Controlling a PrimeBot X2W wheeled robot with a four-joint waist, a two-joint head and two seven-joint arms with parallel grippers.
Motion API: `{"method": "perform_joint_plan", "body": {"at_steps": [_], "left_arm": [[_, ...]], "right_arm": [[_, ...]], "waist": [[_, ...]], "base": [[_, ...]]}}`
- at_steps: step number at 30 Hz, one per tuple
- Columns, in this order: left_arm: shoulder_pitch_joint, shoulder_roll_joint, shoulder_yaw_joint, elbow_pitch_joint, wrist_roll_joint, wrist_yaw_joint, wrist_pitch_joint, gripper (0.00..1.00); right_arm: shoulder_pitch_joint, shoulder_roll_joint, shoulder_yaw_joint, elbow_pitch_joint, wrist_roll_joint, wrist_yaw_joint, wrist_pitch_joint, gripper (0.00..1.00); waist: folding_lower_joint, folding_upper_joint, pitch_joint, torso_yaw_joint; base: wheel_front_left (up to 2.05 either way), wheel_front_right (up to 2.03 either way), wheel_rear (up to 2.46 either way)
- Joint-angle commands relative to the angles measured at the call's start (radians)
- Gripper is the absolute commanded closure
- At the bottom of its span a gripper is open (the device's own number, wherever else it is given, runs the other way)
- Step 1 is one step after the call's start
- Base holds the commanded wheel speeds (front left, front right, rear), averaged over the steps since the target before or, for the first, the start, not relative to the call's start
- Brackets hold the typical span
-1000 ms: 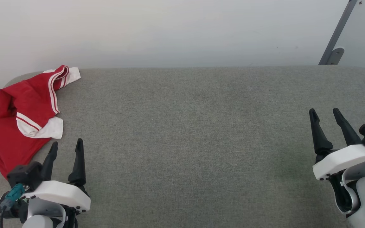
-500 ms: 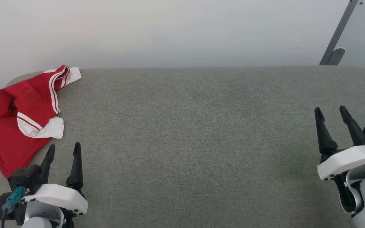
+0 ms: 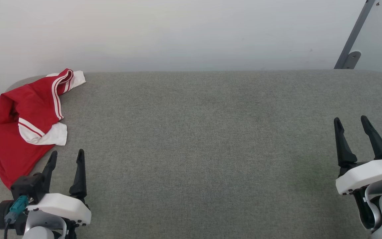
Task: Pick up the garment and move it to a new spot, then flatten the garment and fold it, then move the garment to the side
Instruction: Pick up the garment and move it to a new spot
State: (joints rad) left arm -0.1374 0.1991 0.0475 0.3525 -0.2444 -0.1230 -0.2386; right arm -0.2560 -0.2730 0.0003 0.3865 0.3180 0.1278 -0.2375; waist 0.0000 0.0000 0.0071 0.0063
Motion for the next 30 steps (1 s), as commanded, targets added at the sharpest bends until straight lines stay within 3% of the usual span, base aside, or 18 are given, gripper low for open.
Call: {"method": "perform_joint_plan", "body": {"at_steps": [1, 12, 30], "left_arm": [[-0.015, 0.006, 0.004, 0.004, 0.018, -0.003, -0.008, 0.00], [-0.025, -0.007, 0.006, 0.032, 0.071, -0.008, -0.029, 0.00], [0.086, -0.059, 0.095, -0.010, 0.118, 0.002, -0.027, 0.00]], "right_arm": [[0.003, -0.004, -0.001, -0.007, -0.021, 0.005, -0.008, 0.00], [-0.002, 0.001, 0.011, 0.000, -0.066, 0.005, -0.030, 0.00], [-0.007, 0.078, 0.155, 0.050, -0.013, 0.003, -0.029, 0.00]], "waist": [[0.0000, 0.0000, -0.001, 0.000], [0.0000, 0.0000, -0.005, 0.073], [0.0000, 0.0000, -0.017, 0.400]], "base": [[0.00, 0.00, 0.00], [0.00, 0.00, 0.00], [0.00, 0.00, 0.00]]}}
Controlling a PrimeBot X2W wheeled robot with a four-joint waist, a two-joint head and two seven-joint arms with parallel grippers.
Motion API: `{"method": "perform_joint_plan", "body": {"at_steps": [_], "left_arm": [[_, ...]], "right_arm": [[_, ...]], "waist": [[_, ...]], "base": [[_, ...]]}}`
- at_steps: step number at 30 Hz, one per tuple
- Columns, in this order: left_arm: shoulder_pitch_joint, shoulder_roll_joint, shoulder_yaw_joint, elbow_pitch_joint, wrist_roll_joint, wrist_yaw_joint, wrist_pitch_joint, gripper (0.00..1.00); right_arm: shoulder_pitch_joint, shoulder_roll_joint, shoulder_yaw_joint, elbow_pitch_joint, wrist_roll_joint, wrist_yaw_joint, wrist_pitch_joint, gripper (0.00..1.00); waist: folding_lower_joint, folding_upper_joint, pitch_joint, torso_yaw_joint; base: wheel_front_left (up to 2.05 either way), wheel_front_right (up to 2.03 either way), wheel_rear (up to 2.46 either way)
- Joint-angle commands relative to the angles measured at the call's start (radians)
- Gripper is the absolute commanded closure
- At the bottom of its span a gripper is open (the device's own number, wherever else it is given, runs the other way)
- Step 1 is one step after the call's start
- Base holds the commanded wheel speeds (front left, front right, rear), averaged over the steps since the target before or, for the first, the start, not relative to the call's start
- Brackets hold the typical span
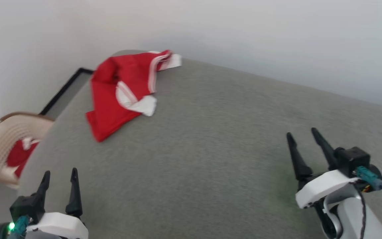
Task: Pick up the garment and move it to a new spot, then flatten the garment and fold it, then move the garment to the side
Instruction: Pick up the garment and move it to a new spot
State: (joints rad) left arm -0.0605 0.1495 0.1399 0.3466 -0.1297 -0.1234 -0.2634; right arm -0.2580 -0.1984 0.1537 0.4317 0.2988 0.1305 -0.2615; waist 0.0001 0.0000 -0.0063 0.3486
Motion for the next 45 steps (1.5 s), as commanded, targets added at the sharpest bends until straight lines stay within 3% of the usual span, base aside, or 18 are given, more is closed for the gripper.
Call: {"method": "perform_joint_plan", "body": {"at_steps": [1, 8, 15, 20, 24, 31, 35, 40, 45], "left_arm": [[0.016, -0.014, 0.011, -0.010, 0.003, 0.007, -0.002, 0.00], [0.062, -0.055, 0.056, -0.043, -0.018, 0.007, -0.002, 0.00], [0.085, -0.074, 0.084, -0.068, -0.018, 0.004, -0.002, 0.00], [0.058, -0.077, 0.072, -0.064, 0.000, 0.000, -0.002, 0.00], [-0.032, -0.045, 0.024, -0.037, 0.002, -0.007, -0.002, 0.00], [-0.380, 0.124, -0.125, 0.126, -0.091, -0.006, -0.001, 0.00], [-0.572, 0.241, -0.200, 0.272, -0.206, -0.005, 0.068, 0.00], [-0.746, 0.388, -0.282, 0.420, -0.414, -0.005, 0.276, 0.00], [-0.838, 0.495, -0.344, 0.478, -0.607, -0.005, 0.508, 0.00]], "right_arm": [[-0.006, 0.010, 0.011, 0.006, 0.007, 0.000, -0.005, 0.00], [-0.019, 0.033, 0.054, 0.014, 0.015, 0.000, -0.005, 0.00], [-0.046, 0.041, 0.089, 0.027, 0.019, 0.000, -0.005, 0.00], [-0.069, 0.034, 0.112, 0.034, 0.026, 0.000, -0.005, 0.00], [-0.091, 0.020, 0.116, 0.037, 0.023, 0.000, -0.005, 0.00], [-0.165, -0.015, 0.107, 0.017, 0.009, 0.000, -0.005, 0.00], [-0.198, -0.013, 0.093, -0.001, 0.001, 0.000, -0.005, 0.00], [-0.230, 0.006, 0.087, -0.031, -0.008, 0.000, -0.005, 0.00], [-0.255, 0.019, 0.083, -0.066, -0.019, 0.000, -0.005, 0.00]], "waist": [[-0.0001, 0.0000, -0.004, 0.072], [-0.0001, 0.0000, -0.006, 0.154], [-0.0001, 0.0000, 0.006, 0.165], [-0.0001, 0.0000, 0.026, 0.124], [-0.0001, 0.0000, 0.068, 0.057], [-0.0001, 0.0000, 0.235, -0.121], [-0.0001, 0.0000, 0.326, -0.204], [-0.0001, 0.0000, 0.414, -0.290], [-0.0001, 0.0000, 0.484, -0.349]], "base": [[0.00, 0.00, 0.00], [0.00, 0.00, 0.00], [0.00, 0.00, 0.00], [0.00, 0.00, 0.00], [0.00, 0.00, 0.00], [0.00, 0.00, 0.00], [0.00, 0.00, 0.00], [0.00, 0.00, 0.00], [0.00, 0.00, 0.00]]}}
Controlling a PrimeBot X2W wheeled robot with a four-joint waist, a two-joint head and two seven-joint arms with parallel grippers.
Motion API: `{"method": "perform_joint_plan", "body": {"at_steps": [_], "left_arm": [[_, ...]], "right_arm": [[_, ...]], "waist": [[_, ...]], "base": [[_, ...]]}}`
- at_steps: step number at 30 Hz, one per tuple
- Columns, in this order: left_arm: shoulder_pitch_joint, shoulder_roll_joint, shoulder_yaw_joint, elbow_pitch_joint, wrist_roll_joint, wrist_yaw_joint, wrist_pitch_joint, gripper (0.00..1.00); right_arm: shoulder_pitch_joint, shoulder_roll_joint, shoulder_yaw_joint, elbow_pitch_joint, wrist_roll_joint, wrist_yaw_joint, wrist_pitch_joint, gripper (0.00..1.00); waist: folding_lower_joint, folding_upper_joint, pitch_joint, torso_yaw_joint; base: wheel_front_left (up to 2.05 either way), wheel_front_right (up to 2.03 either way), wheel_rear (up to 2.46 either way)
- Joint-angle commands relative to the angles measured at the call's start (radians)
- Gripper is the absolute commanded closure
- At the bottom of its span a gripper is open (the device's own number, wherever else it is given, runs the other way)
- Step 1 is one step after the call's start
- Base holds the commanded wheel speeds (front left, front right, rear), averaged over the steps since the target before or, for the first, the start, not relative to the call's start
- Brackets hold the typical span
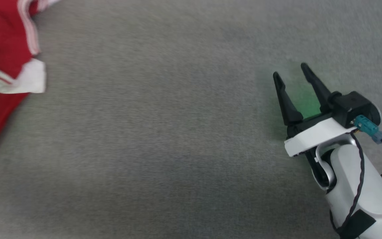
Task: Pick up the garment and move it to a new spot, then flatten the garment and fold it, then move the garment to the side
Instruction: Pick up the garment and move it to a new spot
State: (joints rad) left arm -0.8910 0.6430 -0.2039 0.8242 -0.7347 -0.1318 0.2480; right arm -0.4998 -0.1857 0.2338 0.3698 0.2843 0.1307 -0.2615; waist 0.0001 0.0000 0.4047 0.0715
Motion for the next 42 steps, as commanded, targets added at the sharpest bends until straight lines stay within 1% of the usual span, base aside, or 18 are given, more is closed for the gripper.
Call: {"method": "perform_joint_plan", "body": {"at_steps": [1, 4, 6, 7, 10, 12, 16, 17, 18, 19, 20, 22, 24, 27, 30, 32, 36, 42], "left_arm": [[-0.021, 0.016, -0.006, 0.005, -0.033, 0.003, 0.030, 0.00], [-0.043, 0.050, -0.008, 0.026, -0.142, 0.003, 0.125, 0.00], [-0.045, 0.101, -0.027, 0.044, -0.166, 0.003, 0.159, 0.00], [-0.043, 0.115, -0.041, 0.060, -0.168, 0.003, 0.171, 0.00], [-0.045, 0.107, -0.044, 0.103, -0.228, 0.003, 0.214, 0.00], [-0.040, 0.105, -0.051, 0.117, -0.242, 0.001, 0.238, 0.00], [-0.015, 0.071, -0.088, 0.137, -0.296, -0.001, 0.289, 0.00], [-0.015, 0.064, -0.087, 0.145, -0.309, -0.001, 0.289, 0.23], [-0.011, 0.060, -0.100, 0.140, -0.310, -0.001, 0.294, 0.52], [-0.008, 0.056, -0.110, 0.135, -0.318, -0.001, 0.293, 0.72], [-0.005, 0.057, -0.120, 0.131, -0.322, -0.002, 0.285, 1.00], [-0.009, 0.076, -0.129, 0.123, -0.323, -0.002, 0.244, 1.00], [-0.026, 0.112, -0.137, 0.117, -0.301, -0.001, 0.180, 1.00], [-0.057, 0.134, -0.175, 0.081, -0.273, -0.001, 0.102, 1.00], [-0.080, 0.158, -0.214, 0.049, -0.282, 0.001, 0.066, 1.00], [-0.091, 0.153, -0.239, 0.029, -0.296, 0.001, 0.060, 1.00], [-0.098, 0.139, -0.328, -0.092, -0.330, 0.001, 0.112, 1.00], [-0.069, 0.143, -0.489, -0.335, -0.424, 0.001, 0.262, 1.00]], "right_arm": [[-0.019, 0.009, 0.006, -0.011, -0.007, 0.000, -0.005, 0.00], [-0.035, 0.012, 0.019, -0.029, -0.017, 0.000, -0.005, 0.00], [-0.054, 0.015, 0.034, -0.040, -0.021, 0.000, -0.005, 0.00], [-0.060, 0.018, 0.040, -0.048, -0.023, 0.000, -0.005, 0.00], [-0.061, 0.021, 0.049, -0.072, -0.028, 0.000, -0.005, 0.00], [-0.059, 0.019, 0.050, -0.079, -0.031, 0.000, -0.005, 0.00], [-0.047, 0.012, 0.063, -0.108, -0.046, 0.000, -0.005, 0.00], [-0.044, 0.010, 0.063, -0.118, -0.049, 0.000, -0.005, 0.00], [-0.043, 0.009, 0.062, -0.127, -0.054, 0.000, -0.005, 0.00], [-0.041, 0.009, 0.062, -0.134, -0.057, 0.000, -0.005, 0.00], [-0.039, 0.009, 0.061, -0.143, -0.062, 0.000, -0.005, 0.00], [-0.035, 0.008, 0.058, -0.159, -0.065, 0.000, -0.005, 0.00], [-0.029, 0.009, 0.051, -0.170, -0.064, 0.000, -0.005, 0.00], [-0.019, 0.013, 0.043, -0.168, -0.060, 0.000, -0.005, 0.00], [-0.013, 0.016, 0.035, -0.155, -0.051, 0.000, -0.005, 0.00], [-0.002, 0.021, 0.033, -0.148, -0.044, 0.000, -0.005, 0.00], [0.010, 0.030, 0.015, -0.146, -0.028, 0.000, -0.005, 0.00], [0.048, 0.047, -0.032, -0.156, -0.010, 0.000, -0.005, 0.00]], "waist": [[-0.0001, 0.0000, 0.086, -0.082], [-0.0001, 0.0000, 0.118, -0.112], [-0.0001, 0.0000, 0.138, -0.133], [-0.0001, 0.0000, 0.146, -0.142], [-0.0001, 0.0000, 0.162, -0.160], [-0.0001, 0.0000, 0.166, -0.164], [-0.0001, 0.0000, 0.174, -0.174], [-0.0001, 0.0000, 0.175, -0.175], [-0.0001, 0.0000, 0.175, -0.176], [-0.0001, 0.0000, 0.173, -0.176], [-0.0001, 0.0000, 0.169, -0.175], [-0.0001, 0.0000, 0.158, -0.173], [-0.0001, 0.0000, 0.142, -0.167], [-0.0001, 0.0000, 0.108, -0.155], [-0.0001, 0.0000, 0.066, -0.144], [-0.0001, 0.0000, 0.037, -0.139], [-0.0001, 0.0000, -0.010, -0.138], [-0.0001, 0.0000, -0.052, -0.159]], "base": [[0.00, 0.00, 0.00], [0.00, 0.00, 0.00], [0.00, 0.00, 0.00], [0.00, 0.00, 0.00], [0.00, 0.00, 0.00], [0.00, 0.00, 0.00], [0.00, 0.00, 0.00], [0.00, 0.00, 0.00], [0.00, 0.00, 0.00], [0.00, 0.00, 0.00], [0.00, 0.00, 0.00], [0.00, 0.00, 0.00], [0.00, 0.00, 0.00], [0.00, 0.00, 0.00], [0.00, 0.00, 0.00], [0.00, 0.00, 0.00], [0.00, 0.00, 0.00], [0.00, 0.00, 0.00]]}}
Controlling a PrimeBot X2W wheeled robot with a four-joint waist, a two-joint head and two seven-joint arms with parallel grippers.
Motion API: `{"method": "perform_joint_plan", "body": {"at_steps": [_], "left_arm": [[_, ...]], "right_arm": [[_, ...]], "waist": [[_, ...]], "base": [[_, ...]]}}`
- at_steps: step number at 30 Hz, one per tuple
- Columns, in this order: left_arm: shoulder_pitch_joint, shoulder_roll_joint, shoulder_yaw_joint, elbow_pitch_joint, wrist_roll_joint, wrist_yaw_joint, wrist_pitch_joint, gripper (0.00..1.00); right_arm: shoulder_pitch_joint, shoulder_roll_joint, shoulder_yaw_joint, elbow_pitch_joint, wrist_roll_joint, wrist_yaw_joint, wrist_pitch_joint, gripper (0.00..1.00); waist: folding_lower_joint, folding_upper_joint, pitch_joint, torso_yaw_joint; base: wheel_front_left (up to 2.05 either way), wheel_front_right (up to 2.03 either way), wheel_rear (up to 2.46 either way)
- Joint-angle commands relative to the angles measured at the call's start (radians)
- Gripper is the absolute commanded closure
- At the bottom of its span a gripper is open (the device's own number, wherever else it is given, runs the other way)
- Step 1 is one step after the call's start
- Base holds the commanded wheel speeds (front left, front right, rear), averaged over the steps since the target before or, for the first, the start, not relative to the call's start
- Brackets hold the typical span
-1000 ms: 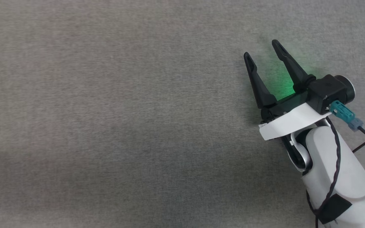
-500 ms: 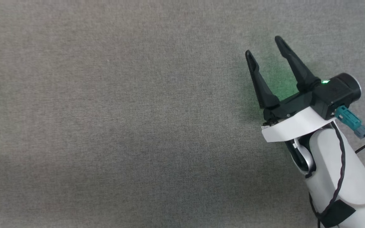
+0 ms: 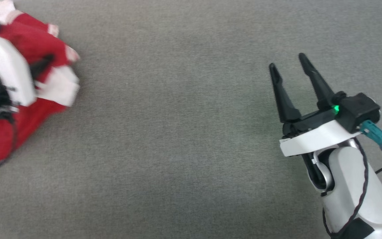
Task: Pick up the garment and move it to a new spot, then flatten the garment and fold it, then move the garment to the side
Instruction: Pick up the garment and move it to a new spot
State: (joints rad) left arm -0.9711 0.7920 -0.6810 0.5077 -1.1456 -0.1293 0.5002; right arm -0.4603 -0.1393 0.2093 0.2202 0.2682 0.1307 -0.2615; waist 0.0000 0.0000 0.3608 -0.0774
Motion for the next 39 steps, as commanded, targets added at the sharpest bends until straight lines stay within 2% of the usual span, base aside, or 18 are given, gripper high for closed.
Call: {"method": "perform_joint_plan", "body": {"at_steps": [1, 4, 8, 13, 14, 15, 21, 26, 31, 36, 37, 39], "left_arm": [[0.011, -0.012, -0.036, -0.054, -0.022, -0.002, 0.030, 1.00], [0.007, -0.036, -0.102, -0.147, -0.060, -0.002, 0.090, 1.00], [-0.013, -0.096, -0.172, -0.222, -0.101, -0.002, 0.156, 1.00], [-0.068, -0.211, -0.224, -0.223, -0.117, -0.002, 0.185, 1.00], [-0.068, -0.211, -0.224, -0.223, -0.117, -0.002, 0.185, 1.00], [-0.083, -0.238, -0.233, -0.219, -0.113, -0.002, 0.185, 1.00], [-0.166, -0.408, -0.234, -0.091, -0.090, 0.005, 0.118, 1.00], [-0.229, -0.513, -0.235, 0.074, -0.046, 0.014, 0.034, 1.00], [-0.245, -0.563, -0.274, 0.297, 0.011, 0.008, -0.010, 1.00], [-0.230, -0.560, -0.346, 0.428, 0.054, 0.002, 0.010, 1.00], [-0.228, -0.553, -0.371, 0.440, 0.075, 0.003, 0.017, 0.90], [-0.210, -0.542, -0.436, 0.421, 0.091, 0.002, 0.049, 0.55]], "right_arm": [[0.015, 0.002, -0.016, -0.009, 0.007, 0.000, -0.005, 0.00], [0.031, 0.017, -0.043, -0.021, 0.014, 0.000, -0.005, 0.00], [0.041, 0.037, -0.076, -0.043, 0.022, 0.000, -0.005, 0.00], [0.044, 0.067, -0.102, -0.065, 0.033, 0.000, -0.005, 0.00], [0.044, 0.067, -0.102, -0.065, 0.033, 0.000, -0.005, 0.00], [0.044, 0.070, -0.103, -0.068, 0.038, 0.000, -0.005, 0.00], [0.047, 0.087, -0.117, -0.080, 0.068, 0.000, -0.005, 0.00], [0.057, 0.089, -0.118, -0.093, 0.133, 0.000, -0.005, 0.00], [0.061, 0.089, -0.111, -0.096, 0.197, 0.000, -0.005, 0.00], [0.071, 0.089, -0.102, -0.101, 0.225, 0.000, -0.005, 0.00], [0.072, 0.088, -0.102, -0.101, 0.228, 0.000, -0.005, 0.00], [0.072, 0.089, -0.104, -0.102, 0.230, 0.000, -0.005, 0.00]], "waist": [[0.0000, 0.0000, -0.011, -0.016], [0.0000, 0.0000, -0.013, -0.040], [0.0000, 0.0000, 0.002, -0.091], [0.0000, 0.0000, 0.042, -0.172], [0.0000, 0.0000, 0.042, -0.172], [0.0000, 0.0000, 0.052, -0.190], [0.0000, 0.0000, 0.098, -0.296], [0.0000, 0.0000, 0.126, -0.379], [0.0000, 0.0000, 0.155, -0.453], [0.0000, 0.0000, 0.175, -0.486], [0.0000, 0.0000, 0.177, -0.488], [0.0000, 0.0000, 0.180, -0.487]], "base": [[0.00, 0.00, 0.00], [0.00, 0.00, 0.00], [0.00, 0.00, 0.00], [0.00, 0.00, 0.00], [0.00, 0.00, 0.00], [0.00, 0.00, 0.00], [0.00, 0.00, 0.00], [0.00, 0.00, 0.00], [0.00, 0.00, 0.00], [0.00, 0.00, 0.00], [0.00, 0.00, 0.00], [0.00, 0.00, 0.00]]}}
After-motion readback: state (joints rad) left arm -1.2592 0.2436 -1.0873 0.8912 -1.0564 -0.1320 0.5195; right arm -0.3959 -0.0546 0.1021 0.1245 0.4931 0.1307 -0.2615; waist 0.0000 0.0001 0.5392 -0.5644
